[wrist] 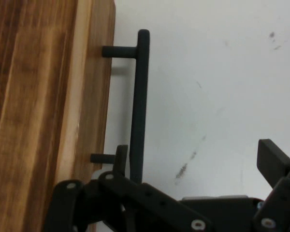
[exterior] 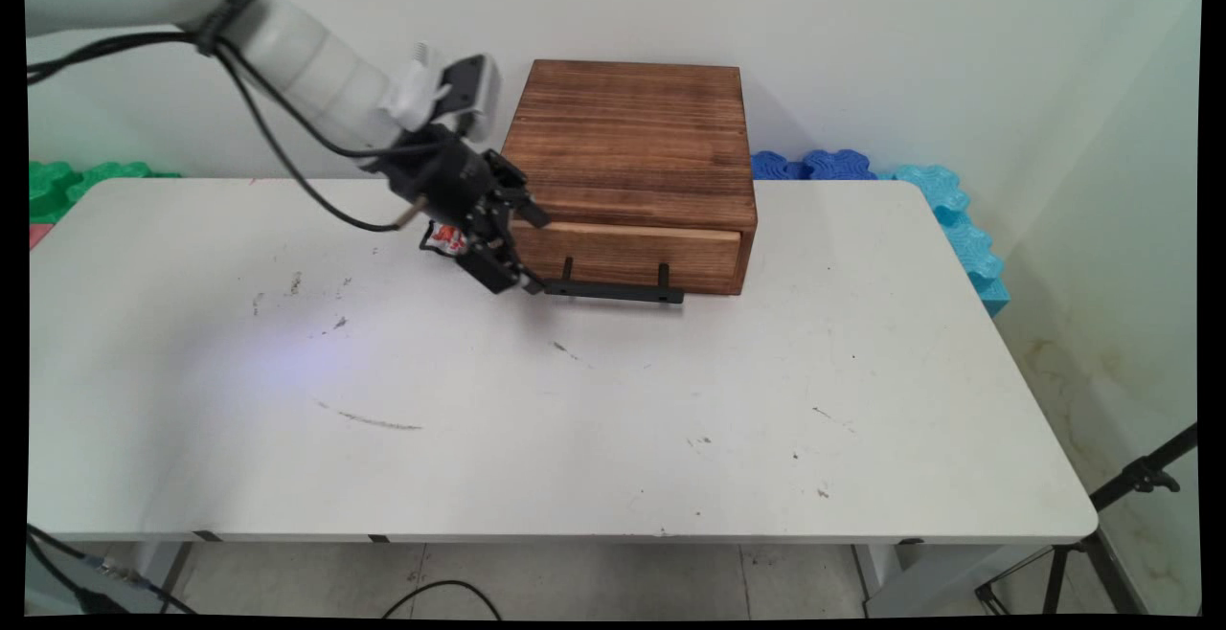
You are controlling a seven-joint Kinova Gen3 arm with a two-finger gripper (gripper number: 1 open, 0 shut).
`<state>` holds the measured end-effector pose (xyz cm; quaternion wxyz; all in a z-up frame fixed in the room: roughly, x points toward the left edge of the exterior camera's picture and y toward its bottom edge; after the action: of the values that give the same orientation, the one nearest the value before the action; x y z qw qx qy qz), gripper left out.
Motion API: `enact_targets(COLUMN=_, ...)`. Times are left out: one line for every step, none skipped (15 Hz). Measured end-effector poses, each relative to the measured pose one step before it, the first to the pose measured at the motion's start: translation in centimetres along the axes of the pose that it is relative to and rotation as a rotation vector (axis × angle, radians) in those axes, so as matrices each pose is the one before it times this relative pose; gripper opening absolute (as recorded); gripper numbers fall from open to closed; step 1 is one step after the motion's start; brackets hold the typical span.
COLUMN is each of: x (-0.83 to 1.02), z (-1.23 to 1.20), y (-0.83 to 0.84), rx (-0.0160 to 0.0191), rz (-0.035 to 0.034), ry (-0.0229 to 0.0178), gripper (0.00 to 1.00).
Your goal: Open the drawer
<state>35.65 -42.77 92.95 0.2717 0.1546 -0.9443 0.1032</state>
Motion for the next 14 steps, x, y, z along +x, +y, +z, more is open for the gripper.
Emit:
enact_targets(x=0.571, z=0.885, y=0.091, rx=0.00761, rz=0.00147, ry=-0.01211, gripper=1.00)
enact_targets(x=0.451, z=0.755, y=0.089, rx=0.00571, rz=0.00188, ry=-0.01034, gripper=1.00)
enact_targets(x=0.477, z=0.873, y=0.104, rx=0.00629, rz=0.00215, ry=-0.01115, gripper=1.00)
enact_targets(x=0.420, z=0.837, y=0.108, rx=0.00509, rz=0.00253, ry=-0.01117, gripper=1.00)
enact_targets(x=0.292, z=0.666, y=0.098, rx=0.00307, rz=0.00180, ry=-0.00904, gripper=1.00)
enact_targets(x=0.340, z=0.811, y=0.123, rx=0.00351, rz=0.00288, ry=-0.01046, gripper=1.00)
enact_targets(x=0.255, z=0.650, y=0.098, rx=0.00262, rz=0.00274, ry=-0.00819, gripper=1.00)
enact_targets(x=0.203, z=0.522, y=0.067, rx=0.00230, rz=0.00255, ry=-0.00592, gripper=1.00)
enact_targets(x=0.236, z=0.626, y=0.065, rx=0.00215, rz=0.00325, ry=-0.00672, gripper=1.00)
enact_targets(x=0.196, z=0.579, y=0.063, rx=0.00264, rz=0.00304, ry=-0.00626, gripper=1.00)
enact_targets(x=0.131, z=0.374, y=0.039, rx=0.00126, rz=0.00210, ry=-0.00406, gripper=1.00)
enact_targets(x=0.206, z=0.573, y=0.023, rx=0.00206, rz=0.00392, ry=-0.00500, gripper=1.00)
enact_targets(x=0.211, z=0.637, y=0.024, rx=0.00204, rz=0.00445, ry=-0.00560, gripper=1.00)
enact_targets(x=0.178, z=0.617, y=0.017, rx=0.00125, rz=0.00414, ry=-0.00518, gripper=1.00)
